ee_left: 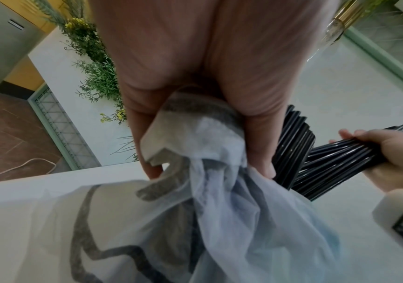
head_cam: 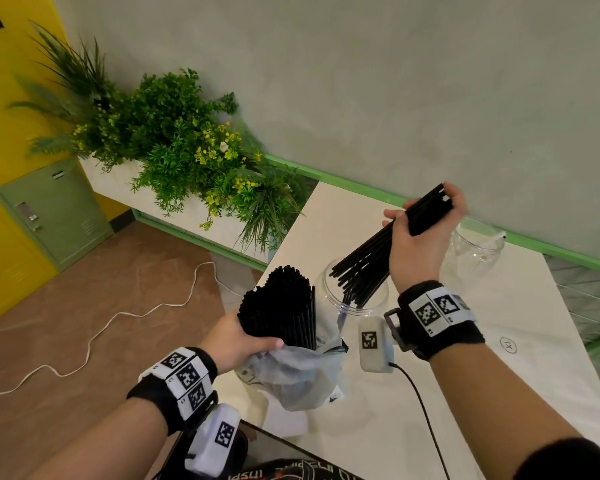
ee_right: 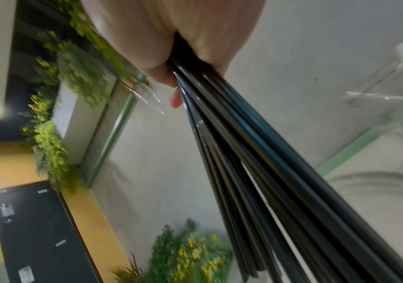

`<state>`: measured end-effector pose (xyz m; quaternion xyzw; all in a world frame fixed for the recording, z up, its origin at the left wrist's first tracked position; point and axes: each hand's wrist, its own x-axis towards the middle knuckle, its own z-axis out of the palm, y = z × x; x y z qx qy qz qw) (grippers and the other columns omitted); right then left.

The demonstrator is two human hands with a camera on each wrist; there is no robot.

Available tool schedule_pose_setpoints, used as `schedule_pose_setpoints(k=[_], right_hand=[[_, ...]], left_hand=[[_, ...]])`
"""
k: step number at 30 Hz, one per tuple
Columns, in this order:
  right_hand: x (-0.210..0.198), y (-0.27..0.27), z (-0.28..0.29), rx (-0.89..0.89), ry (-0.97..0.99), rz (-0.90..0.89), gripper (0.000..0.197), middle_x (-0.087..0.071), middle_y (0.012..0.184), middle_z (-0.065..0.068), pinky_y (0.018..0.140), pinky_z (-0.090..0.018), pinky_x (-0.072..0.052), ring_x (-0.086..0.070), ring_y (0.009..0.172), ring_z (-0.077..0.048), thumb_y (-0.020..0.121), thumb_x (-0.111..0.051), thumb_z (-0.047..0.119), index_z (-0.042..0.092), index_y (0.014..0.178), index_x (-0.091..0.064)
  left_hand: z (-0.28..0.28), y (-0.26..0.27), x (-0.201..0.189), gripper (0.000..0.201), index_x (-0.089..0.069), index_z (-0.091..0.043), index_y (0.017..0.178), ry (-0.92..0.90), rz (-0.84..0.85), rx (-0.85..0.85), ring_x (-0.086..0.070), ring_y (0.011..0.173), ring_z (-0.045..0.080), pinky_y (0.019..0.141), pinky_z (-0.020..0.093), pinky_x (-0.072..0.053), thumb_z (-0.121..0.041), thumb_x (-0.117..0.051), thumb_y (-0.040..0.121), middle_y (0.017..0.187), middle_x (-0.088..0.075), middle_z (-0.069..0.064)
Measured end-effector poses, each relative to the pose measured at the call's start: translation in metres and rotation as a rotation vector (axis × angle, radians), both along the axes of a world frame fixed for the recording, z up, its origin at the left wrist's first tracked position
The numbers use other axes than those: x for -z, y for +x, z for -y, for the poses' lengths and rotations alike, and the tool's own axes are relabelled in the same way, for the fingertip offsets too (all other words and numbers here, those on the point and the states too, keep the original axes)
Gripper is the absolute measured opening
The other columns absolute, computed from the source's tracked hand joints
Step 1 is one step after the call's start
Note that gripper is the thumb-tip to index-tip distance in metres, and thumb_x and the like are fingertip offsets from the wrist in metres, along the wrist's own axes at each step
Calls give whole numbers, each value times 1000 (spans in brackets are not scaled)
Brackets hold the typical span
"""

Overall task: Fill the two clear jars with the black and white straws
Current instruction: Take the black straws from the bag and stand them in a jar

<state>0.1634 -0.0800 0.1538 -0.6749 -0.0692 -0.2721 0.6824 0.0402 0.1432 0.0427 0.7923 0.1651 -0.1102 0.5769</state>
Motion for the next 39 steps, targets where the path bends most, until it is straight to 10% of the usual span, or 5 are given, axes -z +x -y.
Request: schedule_pose_setpoints(k=[9, 16, 24, 35, 39], right_hand=[[81, 9, -2, 9, -182, -251, 44, -62, 90, 10, 71, -7, -41, -59, 77, 7, 88, -61, 4, 27, 117, -37], [91, 20, 2, -110, -403, -383, 31, -67, 94, 3, 76, -25, -43, -59, 84, -15, 87, -64, 12, 17, 112, -46], [85, 29, 16, -14, -282, -288, 48, -66, 91, 9, 77, -11, -45, -60, 84, 2, 84, -66, 6, 28, 118, -42], [103, 48, 22, -249, -1015, -74, 43, -51, 133, -4, 104, -28, -31, -45, 121, -23, 94, -53, 8, 21, 135, -50], [105, 54, 18, -248, -1168, -13, 25, -61, 114, -9, 96, -35, -36, -49, 106, -31, 94, -56, 18, 14, 118, -64]], left_hand=[[0, 3, 2, 39, -62, -18, 99, 37, 14, 18, -64, 82, 6, 59, 10, -49, -16, -85, 68, 92, -70, 1], [-2, 6, 4, 37, -64, -12, 98, 56, -2, 28, -64, 77, 11, 62, 14, -48, -16, -85, 68, 84, -70, 3], [-3, 6, 3, 39, -63, -20, 100, 32, 18, 33, -63, 90, 8, 74, 19, -48, -20, -85, 67, 92, -68, -6], [-6, 7, 5, 38, -62, -24, 93, 41, 24, 45, -62, 85, 8, 74, 22, -46, -24, -87, 65, 85, -67, -10], [-6, 7, 2, 35, -60, -25, 87, 36, 20, 48, -61, 79, 6, 70, 21, -45, -21, -87, 65, 79, -66, -9]])
